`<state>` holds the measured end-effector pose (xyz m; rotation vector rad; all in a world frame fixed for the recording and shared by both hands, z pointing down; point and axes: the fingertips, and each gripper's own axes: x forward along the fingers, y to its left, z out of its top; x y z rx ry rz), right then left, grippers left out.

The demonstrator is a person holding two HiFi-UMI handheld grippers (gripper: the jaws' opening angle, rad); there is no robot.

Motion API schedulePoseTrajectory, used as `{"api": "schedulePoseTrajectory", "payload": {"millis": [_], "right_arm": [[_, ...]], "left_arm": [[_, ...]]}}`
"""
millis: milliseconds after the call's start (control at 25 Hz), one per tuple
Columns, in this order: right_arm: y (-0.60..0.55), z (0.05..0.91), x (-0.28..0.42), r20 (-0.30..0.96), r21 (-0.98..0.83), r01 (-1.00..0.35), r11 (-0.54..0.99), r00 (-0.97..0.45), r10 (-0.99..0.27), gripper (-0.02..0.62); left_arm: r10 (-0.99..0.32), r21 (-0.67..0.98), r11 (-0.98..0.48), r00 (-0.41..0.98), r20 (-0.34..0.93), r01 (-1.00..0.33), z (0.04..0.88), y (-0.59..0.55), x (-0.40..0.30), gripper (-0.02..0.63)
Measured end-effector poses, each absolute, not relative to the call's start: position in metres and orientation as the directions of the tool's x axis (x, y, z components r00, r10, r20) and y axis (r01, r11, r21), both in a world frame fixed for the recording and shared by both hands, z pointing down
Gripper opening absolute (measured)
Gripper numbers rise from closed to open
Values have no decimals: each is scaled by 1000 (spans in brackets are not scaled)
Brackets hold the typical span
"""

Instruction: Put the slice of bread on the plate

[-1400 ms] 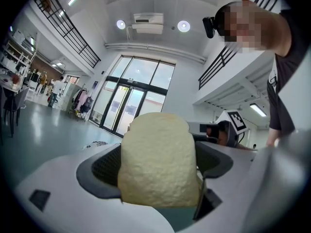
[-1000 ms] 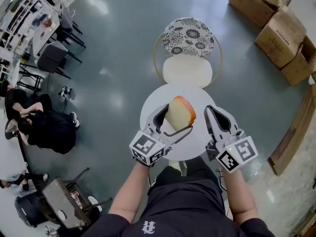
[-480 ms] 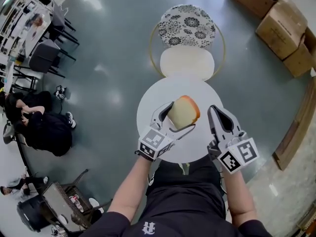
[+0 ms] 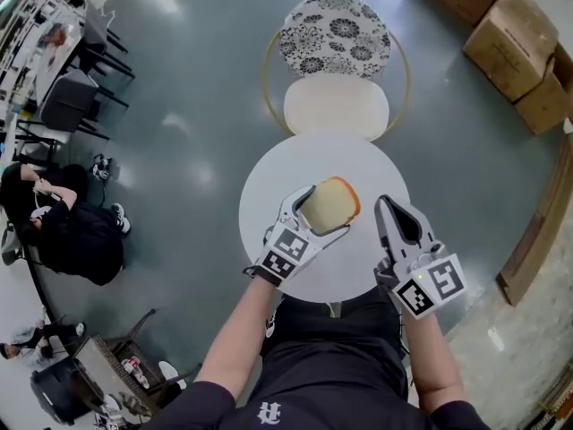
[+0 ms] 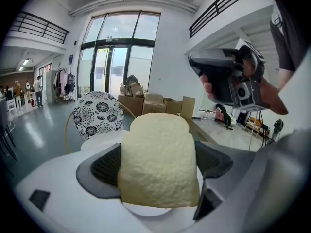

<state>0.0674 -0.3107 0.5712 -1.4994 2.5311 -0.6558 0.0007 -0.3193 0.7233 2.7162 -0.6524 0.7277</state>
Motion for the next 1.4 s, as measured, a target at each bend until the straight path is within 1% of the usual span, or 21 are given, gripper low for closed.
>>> {"api": "schedulePoseTrajectory", "payload": {"millis": [320, 520, 760, 1200, 1400], "right_arm": [[-314, 597, 72, 120, -438, -805, 400, -493, -862, 8], [-316, 603, 72, 121, -441, -803, 400, -495, -860, 8], [-316, 608, 80, 122, -450, -804, 388, -486, -865, 8], [-315, 610, 83, 133, -464, -797, 386, -493, -860, 8], [-313, 606, 83, 140, -472, -790, 391, -505, -852, 8]], "left_arm": [[-309, 84, -885, 711, 631, -458, 774, -323, 2, 480], [-264, 57, -900, 645, 717, -432, 800, -322, 3, 480], [-244, 29, -907, 582, 776, -419, 820, -323, 4, 480], [-233, 13, -909, 534, 812, -416, 840, -323, 3, 480], [-269, 10, -897, 564, 781, -441, 827, -329, 4, 480]]}}
